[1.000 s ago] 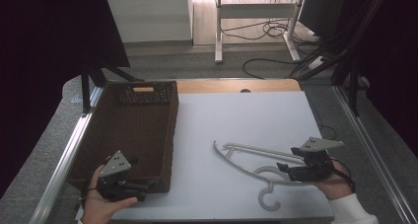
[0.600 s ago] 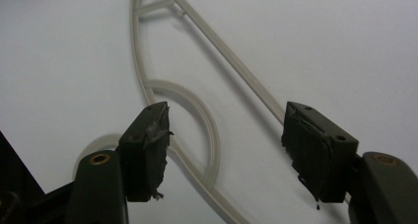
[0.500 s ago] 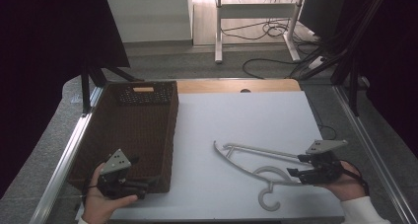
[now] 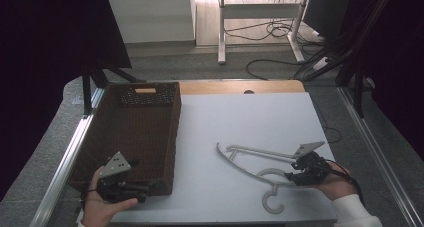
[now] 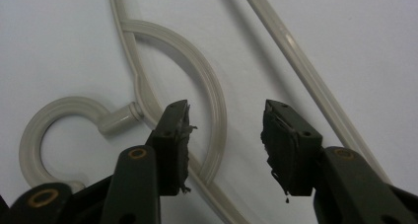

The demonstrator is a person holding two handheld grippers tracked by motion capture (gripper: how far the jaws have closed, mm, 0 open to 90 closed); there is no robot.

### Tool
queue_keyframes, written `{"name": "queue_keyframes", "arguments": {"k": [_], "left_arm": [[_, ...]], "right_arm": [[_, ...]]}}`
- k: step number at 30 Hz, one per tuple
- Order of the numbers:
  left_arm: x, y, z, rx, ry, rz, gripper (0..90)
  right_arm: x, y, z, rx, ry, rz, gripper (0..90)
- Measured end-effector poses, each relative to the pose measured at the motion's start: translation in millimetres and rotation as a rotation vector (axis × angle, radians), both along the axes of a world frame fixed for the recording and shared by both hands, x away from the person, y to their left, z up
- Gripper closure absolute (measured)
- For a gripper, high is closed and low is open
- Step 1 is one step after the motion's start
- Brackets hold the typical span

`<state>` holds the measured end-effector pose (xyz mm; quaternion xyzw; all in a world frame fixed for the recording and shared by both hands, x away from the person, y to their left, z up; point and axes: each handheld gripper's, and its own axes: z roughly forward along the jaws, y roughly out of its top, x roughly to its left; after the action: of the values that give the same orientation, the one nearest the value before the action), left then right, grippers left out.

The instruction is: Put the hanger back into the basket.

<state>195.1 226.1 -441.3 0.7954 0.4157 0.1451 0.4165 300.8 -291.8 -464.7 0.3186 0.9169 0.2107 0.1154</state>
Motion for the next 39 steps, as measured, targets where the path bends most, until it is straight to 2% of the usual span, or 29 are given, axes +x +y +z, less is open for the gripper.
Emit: {"name": "queue_keyframes", "arguments": {"k": [7, 9, 15, 18, 20, 22, 27, 33, 39], "left_arm": [[0.2, 0.5, 1.2, -0.004, -0.003, 0.003, 5.9], [0.2, 1.0, 1.6, -0.006, -0.003, 0.005, 5.8], [0.1, 2.0, 1.5, -0.011, -0.001, 0.008, 5.8], [-0.2, 2.2, 2.4, -0.017, -0.002, 0.01, 6.0], [-1.0, 2.3, 3.6, -0.017, -0.006, 0.012, 6.1], [-1.1, 2.3, 3.7, -0.016, -0.006, 0.012, 6.1], [-1.0, 3.6, 3.8, -0.026, -0.005, 0.014, 6.1], [-0.6, 3.8, 3.8, -0.034, -0.003, 0.014, 6.3], [-0.5, 4.7, 3.2, -0.036, -0.001, 0.013, 6.3]], "right_arm": [[5.6, 5.8, -8.1, -0.009, 0.021, -0.005, 59.6], [6.9, 10.4, -12.2, -0.028, 0.038, -0.004, 61.8], [11.2, 14.1, -18.8, -0.062, 0.049, -0.006, 65.3], [14.5, 17.9, -21.3, -0.081, 0.051, -0.024, 69.4], [15.0, 22.1, -23.8, -0.085, 0.066, -0.011, 74.8], [15.6, 23.6, -26.0, -0.097, 0.069, -0.007, 76.6], [16.7, 23.9, -27.0, -0.1, 0.077, 0.002, 77.9], [16.6, 24.0, -26.8, -0.119, 0.053, 0.047, 79.3], [17.2, 23.5, -25.6, -0.112, 0.053, 0.071, 80.5]]}}
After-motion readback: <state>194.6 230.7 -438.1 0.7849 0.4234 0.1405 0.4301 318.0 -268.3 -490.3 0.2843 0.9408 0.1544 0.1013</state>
